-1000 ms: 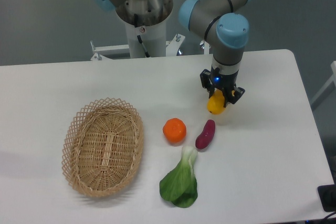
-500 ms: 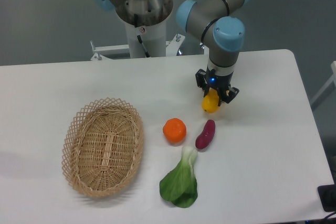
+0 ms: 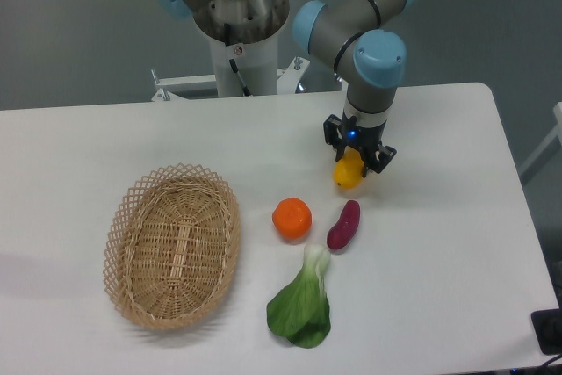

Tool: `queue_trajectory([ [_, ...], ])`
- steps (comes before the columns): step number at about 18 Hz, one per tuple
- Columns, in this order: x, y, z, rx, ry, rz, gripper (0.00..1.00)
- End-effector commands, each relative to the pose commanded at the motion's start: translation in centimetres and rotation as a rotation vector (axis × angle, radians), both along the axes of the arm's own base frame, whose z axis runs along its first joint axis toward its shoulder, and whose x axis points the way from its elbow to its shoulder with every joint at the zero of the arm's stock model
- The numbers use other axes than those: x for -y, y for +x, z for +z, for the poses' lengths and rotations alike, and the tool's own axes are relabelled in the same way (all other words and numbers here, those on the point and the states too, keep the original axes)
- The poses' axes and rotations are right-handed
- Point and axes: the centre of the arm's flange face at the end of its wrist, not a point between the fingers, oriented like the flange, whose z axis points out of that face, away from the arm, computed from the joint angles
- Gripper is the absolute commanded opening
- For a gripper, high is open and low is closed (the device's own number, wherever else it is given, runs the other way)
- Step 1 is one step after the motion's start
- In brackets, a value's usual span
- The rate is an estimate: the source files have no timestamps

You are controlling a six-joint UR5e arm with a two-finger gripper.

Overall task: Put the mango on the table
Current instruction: 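Set the mango down on the table and open the gripper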

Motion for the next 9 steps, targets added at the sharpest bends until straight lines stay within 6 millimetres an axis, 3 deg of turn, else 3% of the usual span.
queue_trajectory([
  [1,-0.1,-0.1,0.2,-0.005,0.002,-0.006,0.89],
  [3,-0.2,-0.5,0.9,-0.019,0.010,0.004,1.00],
  [9,-1.9,-3.2,5.8,-0.087,0.056,-0.003,1.00],
])
